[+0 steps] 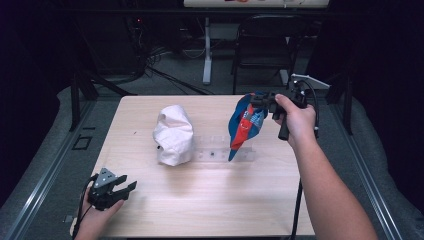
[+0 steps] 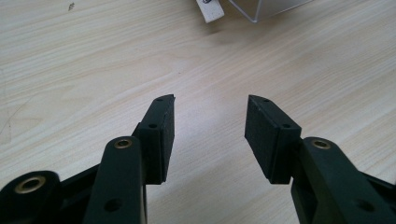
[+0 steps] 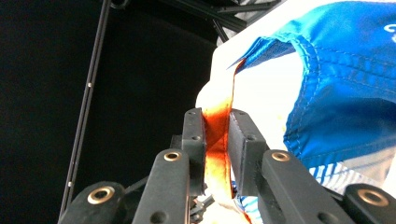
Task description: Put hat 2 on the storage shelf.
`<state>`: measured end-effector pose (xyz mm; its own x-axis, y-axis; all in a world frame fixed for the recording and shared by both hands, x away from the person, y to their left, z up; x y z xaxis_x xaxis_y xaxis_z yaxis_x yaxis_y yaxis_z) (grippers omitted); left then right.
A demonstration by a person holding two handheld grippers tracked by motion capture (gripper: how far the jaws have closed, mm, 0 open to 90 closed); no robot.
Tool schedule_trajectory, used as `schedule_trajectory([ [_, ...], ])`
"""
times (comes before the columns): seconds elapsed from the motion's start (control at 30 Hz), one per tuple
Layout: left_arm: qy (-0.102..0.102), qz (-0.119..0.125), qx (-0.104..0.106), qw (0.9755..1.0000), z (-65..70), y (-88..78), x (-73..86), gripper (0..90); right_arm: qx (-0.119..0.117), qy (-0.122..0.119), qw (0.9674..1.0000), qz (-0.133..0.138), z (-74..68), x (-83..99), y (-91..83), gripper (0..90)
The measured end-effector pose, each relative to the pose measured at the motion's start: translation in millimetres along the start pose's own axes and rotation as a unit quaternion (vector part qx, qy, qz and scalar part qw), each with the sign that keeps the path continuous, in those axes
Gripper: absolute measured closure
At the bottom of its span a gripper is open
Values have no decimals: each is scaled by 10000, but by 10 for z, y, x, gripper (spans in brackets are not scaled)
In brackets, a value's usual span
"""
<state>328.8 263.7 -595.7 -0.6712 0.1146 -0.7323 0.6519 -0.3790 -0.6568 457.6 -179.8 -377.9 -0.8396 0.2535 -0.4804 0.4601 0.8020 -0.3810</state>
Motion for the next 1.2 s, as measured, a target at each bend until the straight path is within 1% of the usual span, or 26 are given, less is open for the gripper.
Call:
schedule_trajectory([
  [0.1, 3, 0, 1, 10000, 0, 1, 0, 532, 11, 24, 10000, -61, 65, 47, 23, 779],
  [0.17, 11, -4, 2, 10000, 0, 5, 0, 533, 27, 49, 10000, -41, 95, 68, 36, 779],
  [0.3, -5, -9, 3, 10000, 5, 6, 2, 532, 68, 40, 9999, -141, 156, 119, 36, 778],
  [0.5, 0, -6, 4, 10000, 2, 4, 3, 532, 116, 36, 9999, -119, 193, 158, 21, 775],
  [0.53, -3, -9, 4, 10000, 2, 4, 3, 532, 131, 3, 9998, -168, 202, 169, 14, 774],
  [0.77, -41, -7, 5, 10000, 0, 5, 7, 532, 215, -69, 9995, -230, 239, 213, -14, 746],
  [0.8, -21, -28, 3, 10000, -4, 4, 8, 531, 228, -73, 9994, -264, 246, 220, -27, 746],
  [0.87, -46, -19, 9, 10000, -1, 8, 9, 531, 235, -77, 9993, -286, 262, 228, -49, 741],
  [0.93, -46, -18, 10, 10000, 0, 8, 9, 531, 246, -50, 9993, -260, 275, 233, -70, 734],
  [1.0, -51, -16, 12, 10000, 0, 7, 10, 531, 299, -91, 9991, -276, 293, 242, -95, 730],
  [1.07, -46, -16, 6, 10000, -3, 6, 10, 531, 318, -116, 9991, -259, 298, 248, -121, 718],
  [1.1, -19, -71, 6, 10000, -8, -2, 12, 531, 285, -126, 9992, -257, 300, 253, -138, 709],
  [1.13, -34, -31, 15, 10000, -8, 3, 11, 531, 293, -80, 9993, -197, 295, 253, -147, 696],
  [1.2, -51, -31, 18, 10000, -9, 0, 12, 531, 372, -190, 9989, -220, 312, 268, -186, 676],
])
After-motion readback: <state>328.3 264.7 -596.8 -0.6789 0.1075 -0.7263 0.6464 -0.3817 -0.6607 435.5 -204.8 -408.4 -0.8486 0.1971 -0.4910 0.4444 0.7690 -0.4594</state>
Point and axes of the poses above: each handheld gripper's, and its own axes: y roughly forward along the jaws, x roughly out of its underside, z roughly to its right, the point moved 7 cm from there along y, roughly forward along the jaws, and after that the axes turned 14 degrees about -y, right-handed, at the moved point
